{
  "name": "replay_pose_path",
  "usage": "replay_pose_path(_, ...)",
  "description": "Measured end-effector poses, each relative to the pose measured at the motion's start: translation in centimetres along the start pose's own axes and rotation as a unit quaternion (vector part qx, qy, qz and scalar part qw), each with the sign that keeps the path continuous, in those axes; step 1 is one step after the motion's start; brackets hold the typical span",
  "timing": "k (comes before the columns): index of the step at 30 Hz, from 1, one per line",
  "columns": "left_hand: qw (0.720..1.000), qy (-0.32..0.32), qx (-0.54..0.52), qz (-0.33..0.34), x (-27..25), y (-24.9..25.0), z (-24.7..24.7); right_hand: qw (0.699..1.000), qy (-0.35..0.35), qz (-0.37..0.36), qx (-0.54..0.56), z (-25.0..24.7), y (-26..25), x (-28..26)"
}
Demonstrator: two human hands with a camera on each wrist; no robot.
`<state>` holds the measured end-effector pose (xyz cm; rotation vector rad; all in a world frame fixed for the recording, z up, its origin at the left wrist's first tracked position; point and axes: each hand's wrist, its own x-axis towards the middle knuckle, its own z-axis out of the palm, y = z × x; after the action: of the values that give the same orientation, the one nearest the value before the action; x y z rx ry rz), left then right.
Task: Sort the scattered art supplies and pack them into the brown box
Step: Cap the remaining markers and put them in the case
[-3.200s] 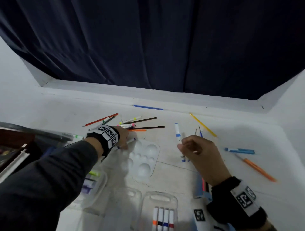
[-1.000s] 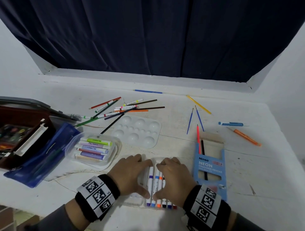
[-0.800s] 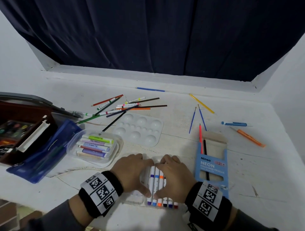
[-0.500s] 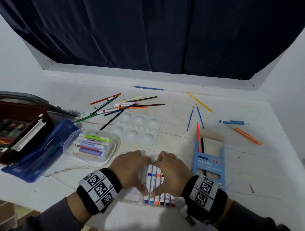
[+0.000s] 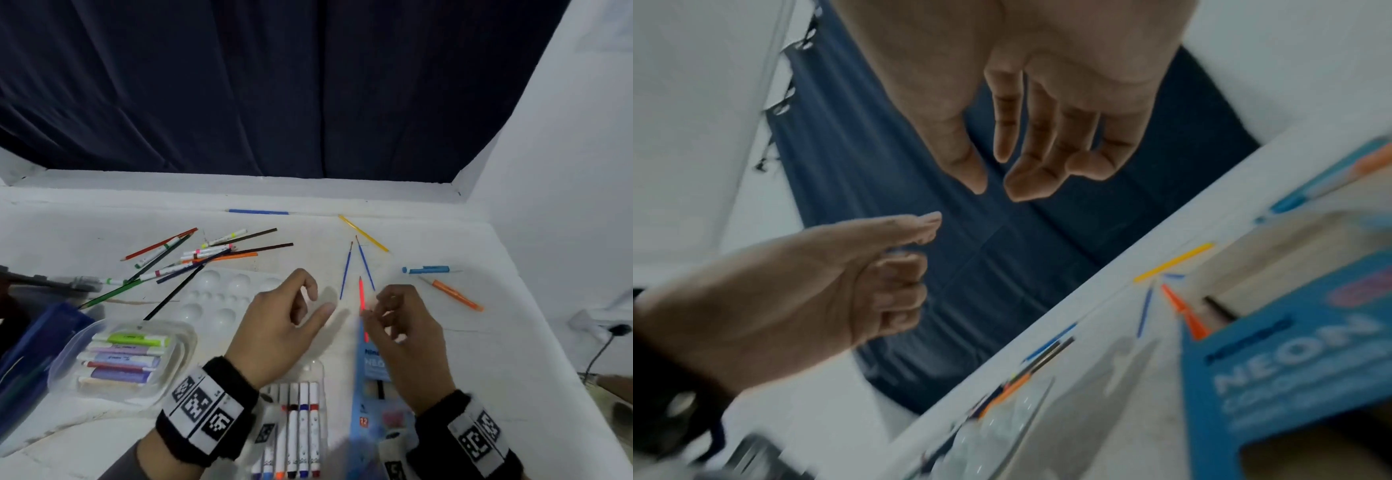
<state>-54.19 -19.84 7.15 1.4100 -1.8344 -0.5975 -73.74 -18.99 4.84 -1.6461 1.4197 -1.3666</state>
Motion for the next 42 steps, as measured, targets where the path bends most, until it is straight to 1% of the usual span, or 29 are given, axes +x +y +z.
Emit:
replay_pose_path(2,0.999,-0.029,-0.039,-0.006,2.0,0.2,2.4,0.999,0.027,0.036,0.006,-2.1,1.7,1.0)
replay_pose_path(5,0.996,-0.077,-0.045,-0.006,6.0,-0.3,6.2,0.996,0.045,0.063,-0.054,-5.3,4.5,3.3)
replay_pose_path(7,0.992,-0.125,-0.007,0.003,9.2,-0.4,8.8,0.989,0.061,0.083,-0.107,-7.6,6.1,5.2)
replay_pose_path(9,0.984,-0.169,0.056,0.002,12.6,-0.3,11.3,0.979,0.055,0.123,-0.152,-9.7,7.8,7.4)
replay_pose_path(11,0.971,-0.208,0.118,-0.003,15.9,0.0,13.6,0.966,0.030,0.156,-0.202,-11.4,9.9,9.6)
replay_pose_path(13,0.954,-0.246,0.170,-0.011,18.7,0.2,15.7,0.947,-0.009,0.177,-0.267,-12.6,11.9,11.6)
replay_pose_path(16,0.925,-0.292,0.243,-0.020,21.6,-0.1,18.4,0.895,-0.119,0.217,-0.371,-13.4,14.0,13.7)
replay_pose_path(18,0.912,-0.308,0.271,-0.017,22.6,-0.6,19.7,0.863,-0.175,0.235,-0.412,-13.5,15.0,14.5)
replay_pose_path(20,0.907,-0.316,0.277,-0.010,23.4,-1.1,20.5,0.852,-0.190,0.242,-0.423,-13.3,15.6,14.9)
replay_pose_path(22,0.906,-0.321,0.276,0.001,23.8,-1.4,20.8,0.853,-0.181,0.236,-0.428,-13.0,16.0,14.9)
replay_pose_path(24,0.908,-0.315,0.275,0.008,23.9,-1.6,20.6,0.854,-0.177,0.229,-0.432,-12.9,16.0,14.5)
replay_pose_path(26,0.917,-0.303,0.260,0.002,23.6,-1.5,19.9,0.862,-0.163,0.228,-0.422,-12.7,15.6,13.9)
replay_pose_path(29,0.944,-0.268,0.191,-0.006,22.4,-0.8,17.5,0.898,-0.103,0.209,-0.373,-12.4,14.1,12.8)
replay_pose_path(32,0.975,-0.198,0.094,-0.023,20.1,0.6,13.9,0.939,-0.043,0.169,-0.295,-12.0,11.1,11.5)
replay_pose_path(35,0.992,-0.118,-0.005,-0.046,16.7,1.6,9.6,0.965,-0.003,0.123,-0.232,-11.4,7.5,10.1)
replay_pose_path(38,0.989,-0.046,-0.127,-0.061,12.3,2.6,4.8,0.982,0.015,0.080,-0.171,-10.4,4.3,8.1)
replay_pose_path(40,0.977,0.005,-0.198,-0.075,8.7,3.4,1.9,0.989,0.006,0.056,-0.134,-9.6,2.5,6.3)
replay_pose_path(42,0.959,0.058,-0.258,-0.104,4.8,4.0,-0.5,0.995,-0.012,0.037,-0.089,-8.7,1.4,4.5)
